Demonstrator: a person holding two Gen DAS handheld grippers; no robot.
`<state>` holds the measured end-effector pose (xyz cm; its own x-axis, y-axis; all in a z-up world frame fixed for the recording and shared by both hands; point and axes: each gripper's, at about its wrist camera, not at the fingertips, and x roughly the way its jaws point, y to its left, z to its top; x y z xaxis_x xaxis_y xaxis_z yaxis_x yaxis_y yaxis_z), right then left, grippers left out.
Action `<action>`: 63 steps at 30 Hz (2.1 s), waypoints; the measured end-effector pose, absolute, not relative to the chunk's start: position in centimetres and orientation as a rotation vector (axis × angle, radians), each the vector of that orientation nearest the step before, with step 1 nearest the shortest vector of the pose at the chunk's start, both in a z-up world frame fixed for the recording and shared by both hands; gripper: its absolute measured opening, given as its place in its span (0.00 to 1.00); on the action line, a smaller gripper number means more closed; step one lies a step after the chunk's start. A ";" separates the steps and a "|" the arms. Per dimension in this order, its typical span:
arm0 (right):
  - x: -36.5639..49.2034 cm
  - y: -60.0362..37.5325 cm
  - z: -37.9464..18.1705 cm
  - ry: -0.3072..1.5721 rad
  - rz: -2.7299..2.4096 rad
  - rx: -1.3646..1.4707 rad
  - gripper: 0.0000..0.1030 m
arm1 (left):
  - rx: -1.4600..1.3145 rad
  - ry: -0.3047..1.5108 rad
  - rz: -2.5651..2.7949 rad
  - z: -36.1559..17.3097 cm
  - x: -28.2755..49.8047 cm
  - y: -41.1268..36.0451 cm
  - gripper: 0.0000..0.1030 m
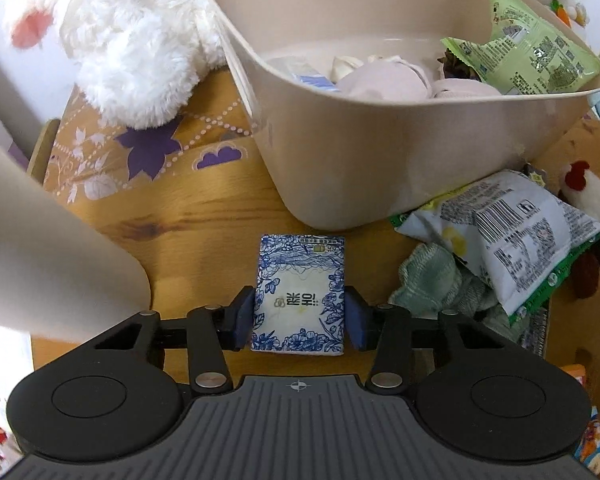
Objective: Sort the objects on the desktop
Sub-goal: 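Grasp the blue-white card box with left tool while right tool grasps Hello Kitty plush, then lift the card box and Hello Kitty plush over the basket and open both tools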
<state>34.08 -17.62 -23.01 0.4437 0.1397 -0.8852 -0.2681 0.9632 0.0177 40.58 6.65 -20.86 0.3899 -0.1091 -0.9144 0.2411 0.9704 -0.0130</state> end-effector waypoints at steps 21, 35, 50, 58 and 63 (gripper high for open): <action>29.5 -21.8 -17.4 0.984 0.252 -0.133 0.55 | 0.203 1.002 -0.251 -14.2 34.8 8.5 0.46; 31.4 -24.5 -10.7 0.810 0.223 -0.201 0.55 | 0.238 0.818 -0.284 -5.8 36.2 8.5 0.46; 36.5 -20.5 -5.4 0.652 0.253 -0.241 0.57 | 0.254 0.721 -0.301 -2.6 41.6 3.7 0.46; 39.7 -14.5 -8.4 0.713 0.271 -0.263 0.61 | 0.257 0.787 -0.244 -6.8 44.9 -0.8 0.46; 41.4 -11.4 -11.0 0.790 0.301 -0.308 0.43 | 0.255 0.890 -0.167 -10.3 47.0 -1.3 0.46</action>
<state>41.44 -11.38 -11.04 0.6658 0.1485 -0.7312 -0.3759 0.9133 -0.1568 47.03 -1.34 -10.27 0.6193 -0.0383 -0.7842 0.2489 0.9569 0.1498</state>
